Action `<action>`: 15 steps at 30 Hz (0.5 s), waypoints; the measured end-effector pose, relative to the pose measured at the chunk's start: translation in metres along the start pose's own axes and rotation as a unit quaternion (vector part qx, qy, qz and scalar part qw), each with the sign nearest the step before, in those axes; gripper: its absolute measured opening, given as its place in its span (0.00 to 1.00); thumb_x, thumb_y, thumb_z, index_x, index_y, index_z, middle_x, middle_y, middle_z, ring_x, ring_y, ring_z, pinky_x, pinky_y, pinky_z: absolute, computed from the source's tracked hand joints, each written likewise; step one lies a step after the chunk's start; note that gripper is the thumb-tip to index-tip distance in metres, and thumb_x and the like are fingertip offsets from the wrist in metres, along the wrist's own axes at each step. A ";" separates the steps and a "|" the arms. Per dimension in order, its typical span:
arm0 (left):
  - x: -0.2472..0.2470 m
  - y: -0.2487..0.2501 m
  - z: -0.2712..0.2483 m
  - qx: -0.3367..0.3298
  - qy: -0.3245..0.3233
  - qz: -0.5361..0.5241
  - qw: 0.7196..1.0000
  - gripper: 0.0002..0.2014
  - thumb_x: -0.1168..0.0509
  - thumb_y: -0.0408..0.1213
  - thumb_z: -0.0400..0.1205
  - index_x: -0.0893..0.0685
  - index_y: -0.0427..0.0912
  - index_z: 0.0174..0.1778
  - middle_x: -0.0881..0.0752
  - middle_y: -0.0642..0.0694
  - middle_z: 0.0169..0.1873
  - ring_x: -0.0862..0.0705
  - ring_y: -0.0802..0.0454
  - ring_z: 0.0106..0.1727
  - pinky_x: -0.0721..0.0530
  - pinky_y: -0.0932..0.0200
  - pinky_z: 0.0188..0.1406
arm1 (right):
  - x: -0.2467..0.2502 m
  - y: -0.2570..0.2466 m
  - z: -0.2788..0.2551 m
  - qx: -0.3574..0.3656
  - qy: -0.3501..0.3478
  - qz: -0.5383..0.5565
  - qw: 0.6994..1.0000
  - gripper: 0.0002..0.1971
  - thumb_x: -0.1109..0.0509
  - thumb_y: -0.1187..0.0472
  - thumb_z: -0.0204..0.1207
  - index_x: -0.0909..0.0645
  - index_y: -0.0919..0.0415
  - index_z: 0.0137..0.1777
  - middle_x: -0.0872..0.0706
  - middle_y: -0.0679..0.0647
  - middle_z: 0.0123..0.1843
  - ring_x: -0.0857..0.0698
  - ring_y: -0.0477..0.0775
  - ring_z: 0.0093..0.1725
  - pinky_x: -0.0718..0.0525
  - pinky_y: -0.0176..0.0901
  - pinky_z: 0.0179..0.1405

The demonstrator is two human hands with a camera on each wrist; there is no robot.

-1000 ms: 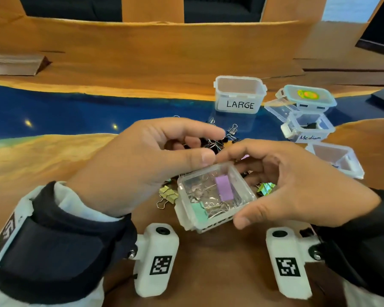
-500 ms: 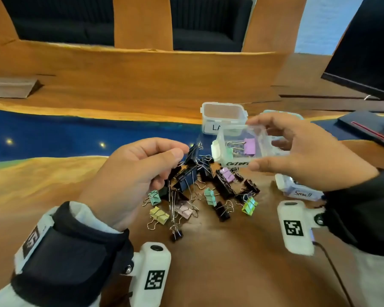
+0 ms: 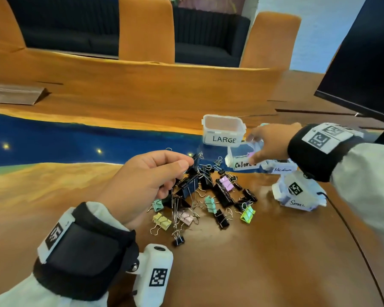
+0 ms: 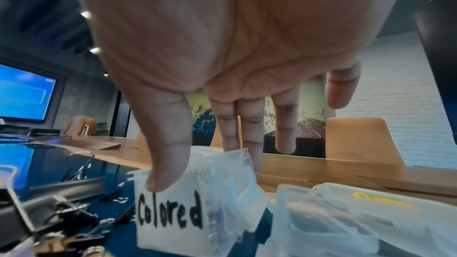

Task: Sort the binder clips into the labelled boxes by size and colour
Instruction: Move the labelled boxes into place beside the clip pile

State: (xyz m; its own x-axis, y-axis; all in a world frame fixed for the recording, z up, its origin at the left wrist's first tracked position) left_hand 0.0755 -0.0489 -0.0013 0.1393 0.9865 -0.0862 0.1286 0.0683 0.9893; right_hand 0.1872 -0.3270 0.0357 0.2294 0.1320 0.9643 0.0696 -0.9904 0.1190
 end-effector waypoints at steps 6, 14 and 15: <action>0.001 0.001 -0.001 0.001 -0.020 0.007 1.000 0.08 0.31 0.34 0.82 0.05 0.48 0.47 0.17 0.51 0.31 0.26 0.57 0.32 0.30 0.61 0.30 | 0.012 -0.017 -0.017 0.031 0.034 0.087 0.995 0.38 0.17 0.41 0.65 0.27 0.43 0.74 0.21 0.50 0.72 0.21 0.58 0.68 0.20 0.55 0.65; -0.004 -0.002 -0.002 0.001 -0.028 0.004 1.000 0.08 0.31 0.33 0.83 0.06 0.46 0.47 0.16 0.50 0.32 0.25 0.56 0.31 0.29 0.61 0.31 | -0.017 -0.068 -0.084 0.184 -0.109 -0.024 0.977 0.10 0.27 0.60 0.74 0.15 0.44 0.52 0.22 0.39 0.35 0.24 0.36 0.35 0.28 0.33 0.33; -0.005 -0.002 -0.002 0.000 -0.030 0.007 1.000 0.08 0.31 0.33 0.83 0.05 0.47 0.47 0.16 0.50 0.32 0.25 0.56 0.31 0.28 0.61 0.31 | -0.022 -0.066 -0.084 0.184 -0.112 -0.050 0.975 0.12 0.28 0.61 0.75 0.15 0.44 0.54 0.25 0.38 0.35 0.26 0.36 0.35 0.30 0.33 0.32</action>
State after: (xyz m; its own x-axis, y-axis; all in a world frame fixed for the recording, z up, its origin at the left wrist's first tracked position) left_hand 0.0724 -0.0533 -0.0029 0.2001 0.9765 -0.0793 0.1272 0.0544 0.9904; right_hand 0.0955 -0.2680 0.0262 0.4074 0.2741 0.8711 0.4372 -0.8960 0.0775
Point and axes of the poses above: each hand's wrist, its own z-axis towards the middle knuckle, its own x-axis out of the back of the hand, y = z × x, the point moved 2 cm from there along z, towards the middle knuckle
